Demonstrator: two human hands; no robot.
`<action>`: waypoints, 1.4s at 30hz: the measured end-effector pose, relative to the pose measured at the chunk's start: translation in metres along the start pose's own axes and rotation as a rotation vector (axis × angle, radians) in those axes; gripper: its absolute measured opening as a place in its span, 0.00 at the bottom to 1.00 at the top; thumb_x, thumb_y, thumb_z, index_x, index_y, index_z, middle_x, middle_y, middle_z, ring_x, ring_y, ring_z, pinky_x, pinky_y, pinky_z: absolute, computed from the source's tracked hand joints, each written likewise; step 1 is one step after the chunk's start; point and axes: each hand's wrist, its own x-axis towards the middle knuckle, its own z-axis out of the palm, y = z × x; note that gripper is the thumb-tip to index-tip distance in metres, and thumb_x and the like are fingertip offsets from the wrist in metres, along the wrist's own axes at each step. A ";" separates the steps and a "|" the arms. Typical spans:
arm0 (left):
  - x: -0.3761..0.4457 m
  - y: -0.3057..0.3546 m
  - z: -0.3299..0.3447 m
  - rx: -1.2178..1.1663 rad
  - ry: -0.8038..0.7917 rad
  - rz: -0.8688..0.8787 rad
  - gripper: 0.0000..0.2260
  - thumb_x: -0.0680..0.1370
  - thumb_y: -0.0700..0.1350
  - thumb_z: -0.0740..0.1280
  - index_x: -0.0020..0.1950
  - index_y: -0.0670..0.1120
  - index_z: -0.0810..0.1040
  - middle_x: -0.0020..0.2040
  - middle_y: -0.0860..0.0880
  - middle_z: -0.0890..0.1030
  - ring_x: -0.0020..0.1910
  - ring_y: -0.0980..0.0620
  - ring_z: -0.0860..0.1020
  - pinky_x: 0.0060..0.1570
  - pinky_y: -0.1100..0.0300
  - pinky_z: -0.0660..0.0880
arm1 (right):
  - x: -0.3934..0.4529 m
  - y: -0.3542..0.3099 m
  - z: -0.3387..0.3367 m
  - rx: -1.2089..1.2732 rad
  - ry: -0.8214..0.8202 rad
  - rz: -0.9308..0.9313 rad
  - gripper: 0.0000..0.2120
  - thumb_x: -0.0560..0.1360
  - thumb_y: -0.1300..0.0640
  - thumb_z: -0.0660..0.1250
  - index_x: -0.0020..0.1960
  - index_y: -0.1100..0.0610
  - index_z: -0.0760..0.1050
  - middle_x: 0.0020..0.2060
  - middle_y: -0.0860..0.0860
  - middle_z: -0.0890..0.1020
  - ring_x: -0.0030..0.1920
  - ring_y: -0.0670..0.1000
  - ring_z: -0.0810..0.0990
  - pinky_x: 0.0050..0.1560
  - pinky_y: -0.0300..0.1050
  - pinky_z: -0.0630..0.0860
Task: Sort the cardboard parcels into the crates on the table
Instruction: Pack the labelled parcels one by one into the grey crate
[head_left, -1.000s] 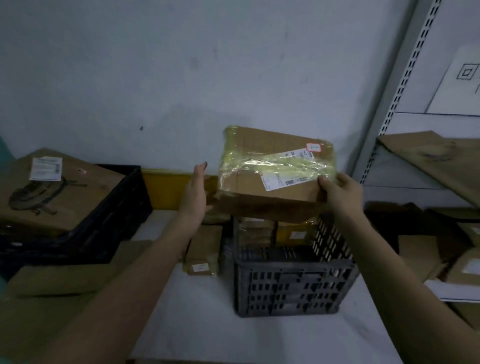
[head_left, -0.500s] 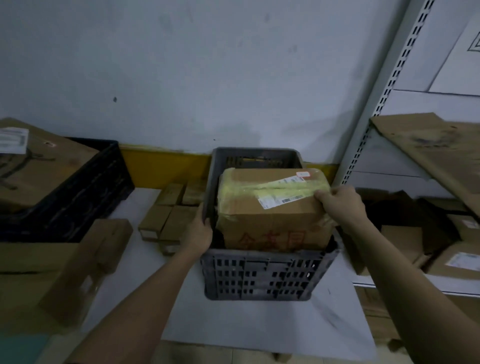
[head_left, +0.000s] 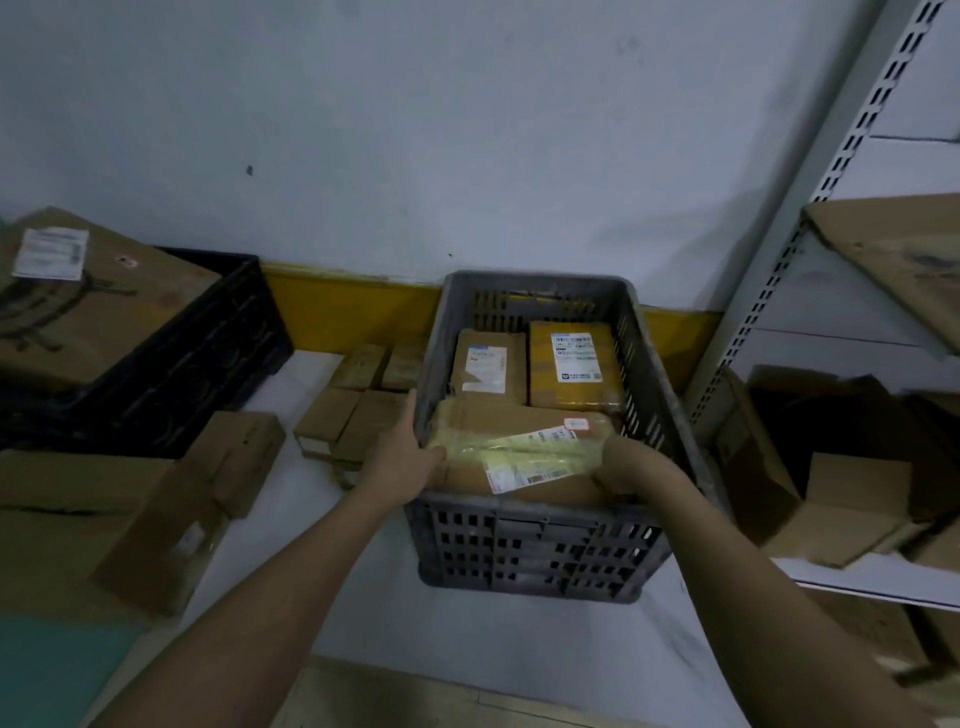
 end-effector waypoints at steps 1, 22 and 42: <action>0.001 0.000 0.000 0.010 0.000 0.000 0.42 0.79 0.51 0.69 0.81 0.57 0.41 0.47 0.50 0.77 0.33 0.61 0.67 0.47 0.51 0.76 | -0.001 0.003 -0.002 0.012 -0.014 -0.030 0.13 0.81 0.57 0.59 0.62 0.59 0.77 0.60 0.57 0.80 0.58 0.56 0.78 0.58 0.45 0.75; -0.013 0.019 -0.013 0.135 -0.031 -0.043 0.34 0.81 0.64 0.57 0.82 0.56 0.45 0.74 0.43 0.70 0.62 0.42 0.76 0.51 0.53 0.75 | -0.010 0.004 0.009 -0.108 0.069 0.067 0.20 0.84 0.53 0.49 0.67 0.60 0.72 0.64 0.58 0.76 0.59 0.56 0.76 0.59 0.49 0.73; 0.008 -0.066 -0.193 0.198 0.163 -0.030 0.24 0.84 0.54 0.57 0.79 0.47 0.61 0.78 0.44 0.61 0.73 0.42 0.65 0.66 0.52 0.66 | 0.012 -0.278 0.007 -0.026 0.307 -0.589 0.19 0.84 0.46 0.53 0.58 0.60 0.73 0.57 0.59 0.76 0.56 0.61 0.74 0.50 0.52 0.70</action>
